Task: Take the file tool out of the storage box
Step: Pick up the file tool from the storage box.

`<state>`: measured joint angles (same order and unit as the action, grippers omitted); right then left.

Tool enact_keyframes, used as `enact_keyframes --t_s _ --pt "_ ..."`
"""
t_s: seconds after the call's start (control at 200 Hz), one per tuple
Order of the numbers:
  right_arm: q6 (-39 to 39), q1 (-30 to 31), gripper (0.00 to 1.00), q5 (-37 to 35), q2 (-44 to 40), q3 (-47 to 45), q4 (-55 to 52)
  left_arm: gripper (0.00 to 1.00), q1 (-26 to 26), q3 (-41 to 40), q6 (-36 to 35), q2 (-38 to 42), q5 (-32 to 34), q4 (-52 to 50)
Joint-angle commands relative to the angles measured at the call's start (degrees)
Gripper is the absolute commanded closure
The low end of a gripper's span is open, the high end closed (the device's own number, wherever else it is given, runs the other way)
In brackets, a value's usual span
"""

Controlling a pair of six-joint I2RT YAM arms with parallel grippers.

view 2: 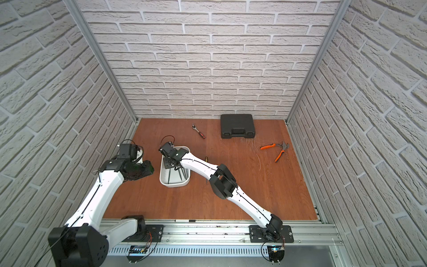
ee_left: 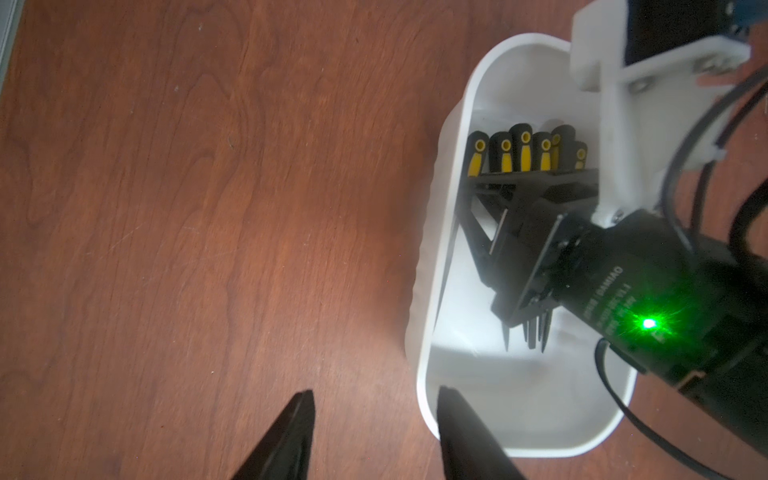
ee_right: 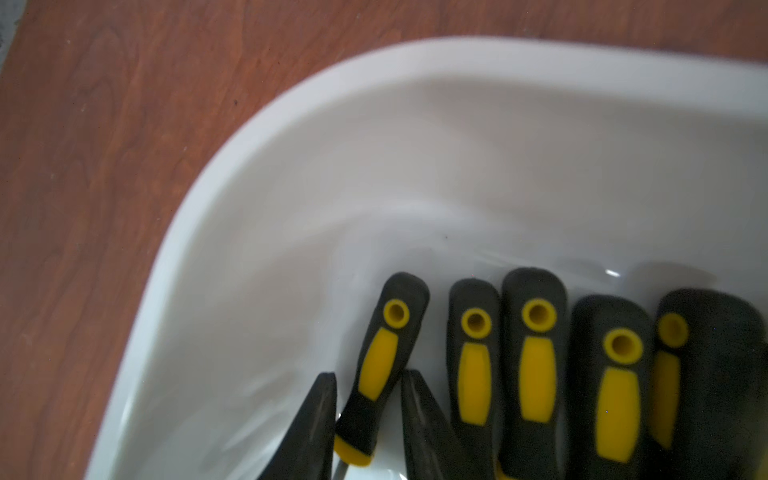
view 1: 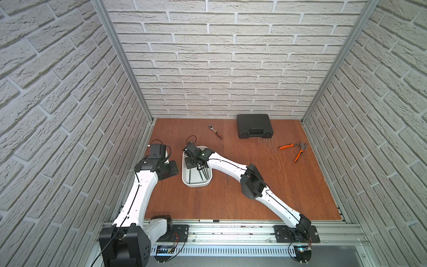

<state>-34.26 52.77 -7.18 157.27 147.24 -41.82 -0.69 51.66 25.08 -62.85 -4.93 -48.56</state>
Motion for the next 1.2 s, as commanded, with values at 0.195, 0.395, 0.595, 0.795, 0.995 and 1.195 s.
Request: enact_keyframes --t_s 0.195,0.395,0.595,0.795,0.995,1.195 --pt "0.43 0.92 0.81 -3.74 1.19 0.35 -5.37 0.46 -0.23 0.63 -1.04 1.25 0.33 -1.60" --pt "-0.72 1.01 0.97 0.28 0.36 -1.61 -2.14 0.46 -0.26 1.23 -1.17 1.66 0.40 -2.35" --pt "-1.89 0.75 0.97 4.65 -7.53 -11.41 8.92 0.46 -0.28 1.78 -1.09 1.53 0.35 -2.56" --pt "-2.54 0.06 0.97 6.34 -17.18 -20.43 15.63 0.46 -0.27 2.40 -0.82 1.74 0.16 -2.75" --pt "-1.03 -1.38 0.97 3.24 -29.27 -33.12 22.83 0.46 -0.28 1.69 -0.41 2.38 0.09 -2.52" --pt "-0.59 -5.13 0.97 -0.36 -39.16 -44.99 26.60 0.46 -0.19 1.40 0.28 2.59 -0.35 -1.95"
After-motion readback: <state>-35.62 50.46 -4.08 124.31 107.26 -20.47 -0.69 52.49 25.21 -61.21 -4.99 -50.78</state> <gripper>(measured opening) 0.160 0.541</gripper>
